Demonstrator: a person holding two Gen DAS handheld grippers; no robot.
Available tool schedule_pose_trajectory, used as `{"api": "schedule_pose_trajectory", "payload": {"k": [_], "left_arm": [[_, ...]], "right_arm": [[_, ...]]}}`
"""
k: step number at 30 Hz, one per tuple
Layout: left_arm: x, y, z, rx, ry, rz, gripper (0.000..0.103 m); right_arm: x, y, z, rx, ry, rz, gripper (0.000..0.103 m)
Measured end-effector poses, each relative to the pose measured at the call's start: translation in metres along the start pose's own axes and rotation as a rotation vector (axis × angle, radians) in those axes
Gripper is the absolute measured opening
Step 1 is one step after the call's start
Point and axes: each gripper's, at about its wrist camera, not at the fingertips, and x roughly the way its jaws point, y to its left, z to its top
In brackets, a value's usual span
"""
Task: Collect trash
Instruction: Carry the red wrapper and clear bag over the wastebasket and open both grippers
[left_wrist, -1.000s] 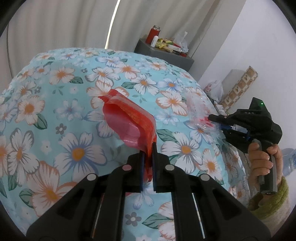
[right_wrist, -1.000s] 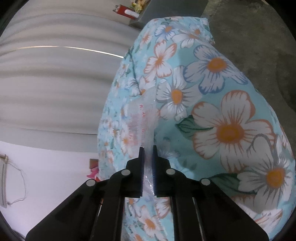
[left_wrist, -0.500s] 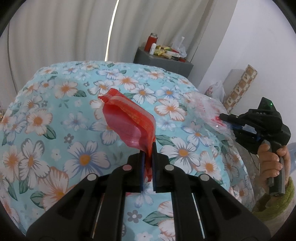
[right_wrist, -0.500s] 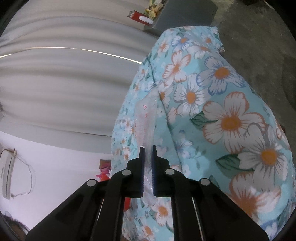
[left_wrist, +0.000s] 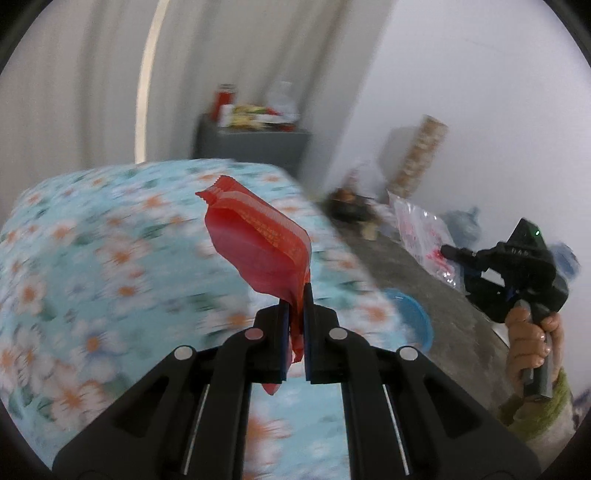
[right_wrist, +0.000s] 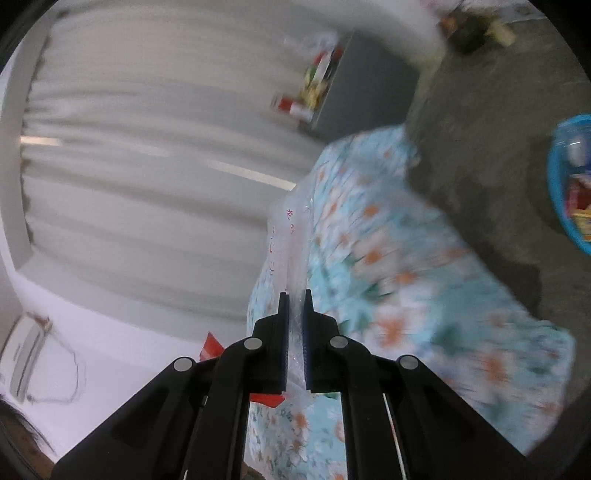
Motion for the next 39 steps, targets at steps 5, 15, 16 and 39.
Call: {"api": "schedule_pose_trajectory", "payload": {"k": [5,15,16,39], "left_arm": [[0.039,-0.065,0.017,0.127,0.091,-0.144,0.004],[0.180,-0.205,0.017,0.326,0.401,-0.296,0.004],[0.205,-0.218,0.012,0.333,0.469,-0.310,0.004],[0.472,-0.288,-0.069,0.411,0.803,-0.131,0.050]], "right_arm": [[-0.107,-0.046,0.000,0.066,-0.225,-0.061,0.007],[-0.192,-0.164,0.001,0.265,-0.442,-0.281,0.007],[-0.192,-0.176,0.003,0.276,-0.446,-0.321,0.007],[-0.103,-0.381,0.076,0.467,-0.267,-0.652,0.053]]}}
